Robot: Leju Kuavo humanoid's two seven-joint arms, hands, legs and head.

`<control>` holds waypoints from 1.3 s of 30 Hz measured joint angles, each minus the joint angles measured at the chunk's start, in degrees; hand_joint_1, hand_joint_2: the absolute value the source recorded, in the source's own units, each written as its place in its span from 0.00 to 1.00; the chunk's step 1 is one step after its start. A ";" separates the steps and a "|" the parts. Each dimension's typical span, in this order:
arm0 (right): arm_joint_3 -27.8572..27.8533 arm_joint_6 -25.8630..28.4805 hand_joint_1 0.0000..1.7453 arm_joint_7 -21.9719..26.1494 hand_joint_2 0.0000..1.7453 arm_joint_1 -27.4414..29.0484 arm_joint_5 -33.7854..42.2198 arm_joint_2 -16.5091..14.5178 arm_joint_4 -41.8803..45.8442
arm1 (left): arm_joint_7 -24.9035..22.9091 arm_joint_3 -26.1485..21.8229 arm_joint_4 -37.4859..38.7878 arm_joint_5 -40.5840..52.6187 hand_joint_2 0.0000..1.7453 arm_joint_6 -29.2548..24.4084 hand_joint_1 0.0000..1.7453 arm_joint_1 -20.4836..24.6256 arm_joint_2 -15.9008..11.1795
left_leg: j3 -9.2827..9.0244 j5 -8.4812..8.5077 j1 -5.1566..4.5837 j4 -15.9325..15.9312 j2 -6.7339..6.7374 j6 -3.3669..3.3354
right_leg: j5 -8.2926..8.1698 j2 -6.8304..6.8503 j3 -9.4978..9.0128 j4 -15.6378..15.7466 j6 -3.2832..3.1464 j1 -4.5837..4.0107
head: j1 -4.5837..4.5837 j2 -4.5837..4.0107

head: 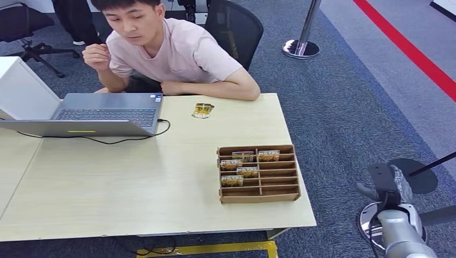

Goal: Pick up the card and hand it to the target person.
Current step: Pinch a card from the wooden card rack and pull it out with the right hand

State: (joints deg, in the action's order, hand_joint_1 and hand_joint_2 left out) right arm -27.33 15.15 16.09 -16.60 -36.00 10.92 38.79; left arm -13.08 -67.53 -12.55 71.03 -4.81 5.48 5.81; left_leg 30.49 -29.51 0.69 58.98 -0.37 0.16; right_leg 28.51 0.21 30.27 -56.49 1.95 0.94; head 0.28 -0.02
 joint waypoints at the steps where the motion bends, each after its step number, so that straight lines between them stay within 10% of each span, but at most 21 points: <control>1: 0.21 0.00 0.00 0.00 1.00 0.09 0.01 -0.10 0.37 | 0.01 -0.01 0.00 0.00 0.00 0.00 0.00 0.00 0.00 | 0.00 0.00 0.00 0.00 0.00 0.00 | 0.00 0.00 0.00 0.00 0.00 0.00 | 0.00 0.00; 13: 2.63 -0.30 0.00 -0.95 1.00 1.92 -0.31 -0.52 4.69 | 0.11 -0.54 0.00 -0.21 0.00 0.02 0.00 0.00 0.00 | 0.02 0.00 0.00 0.00 -0.01 0.00 | 0.00 0.02 0.00 0.00 0.00 0.00 | 0.01 0.01; 39: 15.68 -7.90 0.00 -5.79 1.00 20.09 -1.37 -4.54 50.67 | 1.44 -0.78 0.00 -0.55 0.00 0.32 0.00 -0.04 0.07 | 0.03 0.00 0.01 0.00 -0.01 0.00 | 0.00 0.02 0.02 0.00 0.00 0.00 | 0.00 0.01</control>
State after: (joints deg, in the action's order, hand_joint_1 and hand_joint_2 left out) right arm -11.65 7.25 10.29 3.49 -37.38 6.38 89.45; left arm -11.64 -68.30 -12.55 70.49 -4.49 5.44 5.88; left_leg 30.52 -29.51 0.69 58.98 -0.38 0.16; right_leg 28.52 0.23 30.29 -56.49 1.95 0.93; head 0.28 -0.02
